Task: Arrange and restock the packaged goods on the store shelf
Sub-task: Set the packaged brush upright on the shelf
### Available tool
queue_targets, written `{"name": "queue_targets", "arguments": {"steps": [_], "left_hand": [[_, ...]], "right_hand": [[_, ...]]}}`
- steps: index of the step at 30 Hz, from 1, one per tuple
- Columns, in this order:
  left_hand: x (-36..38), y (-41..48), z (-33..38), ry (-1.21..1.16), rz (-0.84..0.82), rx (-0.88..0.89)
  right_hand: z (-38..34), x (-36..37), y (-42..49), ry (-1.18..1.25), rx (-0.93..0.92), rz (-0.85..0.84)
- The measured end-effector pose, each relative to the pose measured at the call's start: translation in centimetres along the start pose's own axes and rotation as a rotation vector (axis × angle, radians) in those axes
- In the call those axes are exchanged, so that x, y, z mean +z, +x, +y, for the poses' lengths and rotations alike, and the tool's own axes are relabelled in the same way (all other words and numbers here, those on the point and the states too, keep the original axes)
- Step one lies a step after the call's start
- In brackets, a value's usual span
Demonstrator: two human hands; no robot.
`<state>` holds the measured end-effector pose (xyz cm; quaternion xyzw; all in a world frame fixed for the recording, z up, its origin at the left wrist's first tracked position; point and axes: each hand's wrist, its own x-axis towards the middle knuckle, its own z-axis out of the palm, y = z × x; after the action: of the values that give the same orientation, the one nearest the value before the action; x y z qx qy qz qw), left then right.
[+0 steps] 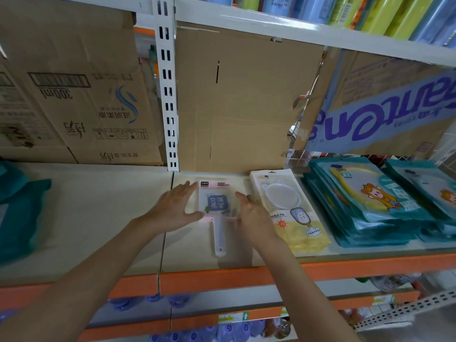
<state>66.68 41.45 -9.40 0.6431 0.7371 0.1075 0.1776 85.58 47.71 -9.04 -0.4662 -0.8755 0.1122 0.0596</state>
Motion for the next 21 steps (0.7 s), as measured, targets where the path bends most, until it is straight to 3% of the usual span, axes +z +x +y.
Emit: {"name": "queue_targets", "arguments": {"steps": [6, 21], "left_hand": [[-1.3, -1.7, -1.3, 0.198, 0.022, -0.022], [-2.0, -10.8, -4.4, 0.200, 0.114, -0.156]], "right_hand": [[-1.7, 0.0, -0.9, -0.144, -0.018, 0.004], [-8.5, 1.7, -3.9, -0.136, -0.142, 0.005]]}}
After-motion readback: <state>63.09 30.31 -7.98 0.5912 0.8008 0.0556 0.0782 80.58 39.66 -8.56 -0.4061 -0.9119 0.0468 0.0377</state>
